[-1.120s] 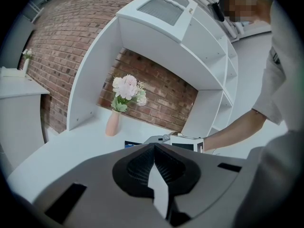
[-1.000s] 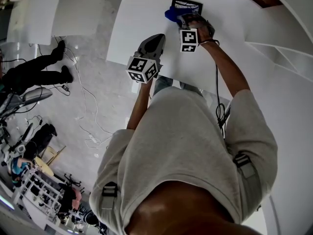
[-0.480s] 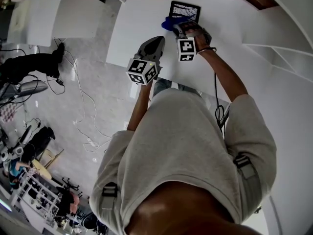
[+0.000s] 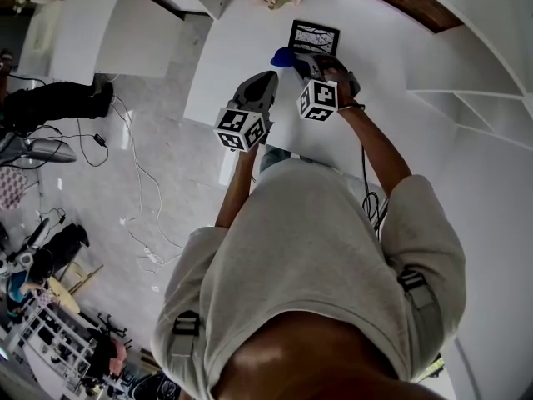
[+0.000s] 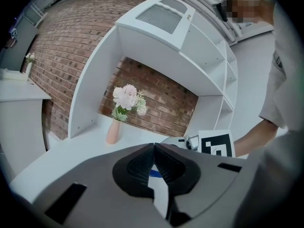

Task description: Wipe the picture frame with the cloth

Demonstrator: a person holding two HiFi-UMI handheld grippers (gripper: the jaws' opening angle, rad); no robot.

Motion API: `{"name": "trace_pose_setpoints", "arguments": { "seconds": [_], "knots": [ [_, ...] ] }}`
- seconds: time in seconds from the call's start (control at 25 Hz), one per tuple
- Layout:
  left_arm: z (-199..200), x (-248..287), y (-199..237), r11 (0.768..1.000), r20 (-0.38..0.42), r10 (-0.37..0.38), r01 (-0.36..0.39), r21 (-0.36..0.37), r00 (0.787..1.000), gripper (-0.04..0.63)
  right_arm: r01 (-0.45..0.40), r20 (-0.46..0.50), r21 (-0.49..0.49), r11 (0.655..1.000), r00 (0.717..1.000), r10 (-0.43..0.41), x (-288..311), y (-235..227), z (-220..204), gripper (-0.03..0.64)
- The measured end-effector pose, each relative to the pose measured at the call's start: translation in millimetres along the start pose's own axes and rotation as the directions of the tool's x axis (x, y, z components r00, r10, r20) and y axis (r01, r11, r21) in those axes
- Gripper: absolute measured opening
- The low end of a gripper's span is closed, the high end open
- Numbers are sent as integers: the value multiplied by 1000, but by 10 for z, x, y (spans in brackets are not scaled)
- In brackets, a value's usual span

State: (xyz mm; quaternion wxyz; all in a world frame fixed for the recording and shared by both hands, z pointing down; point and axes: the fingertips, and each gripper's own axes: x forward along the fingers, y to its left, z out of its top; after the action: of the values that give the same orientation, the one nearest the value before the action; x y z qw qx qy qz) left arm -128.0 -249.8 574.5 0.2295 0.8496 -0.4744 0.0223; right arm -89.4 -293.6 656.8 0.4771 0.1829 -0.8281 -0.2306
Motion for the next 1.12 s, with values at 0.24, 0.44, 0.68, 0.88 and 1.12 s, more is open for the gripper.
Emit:
{"name": "trace_pose_setpoints", "arguments": {
  "seconds": [0.24, 0.44, 0.68, 0.88, 1.12],
  "knots": [
    [132, 1, -19, 1000, 23, 4, -5, 24, 1000, 17, 67, 57, 210, 975, 995, -81, -223, -224, 56, 62],
    [276, 53, -80, 999, 43, -2, 0, 51, 999, 17, 79, 139, 553, 830, 973, -185, -473, -493, 42, 61],
    [406, 139, -204, 997, 58, -16, 12, 77, 998, 17, 63, 160, 769, 636, 944, -288, -852, -641, -206, 61],
    [487, 187, -287, 995, 60, -29, 23, 96, 998, 17, 33, 212, 815, 578, 912, -351, -1189, -701, -323, 61],
    [694, 257, -273, 993, 90, -28, 17, 120, 996, 17, 68, 195, 850, 522, 881, -432, -1519, -925, -505, 61]
  ]
}}
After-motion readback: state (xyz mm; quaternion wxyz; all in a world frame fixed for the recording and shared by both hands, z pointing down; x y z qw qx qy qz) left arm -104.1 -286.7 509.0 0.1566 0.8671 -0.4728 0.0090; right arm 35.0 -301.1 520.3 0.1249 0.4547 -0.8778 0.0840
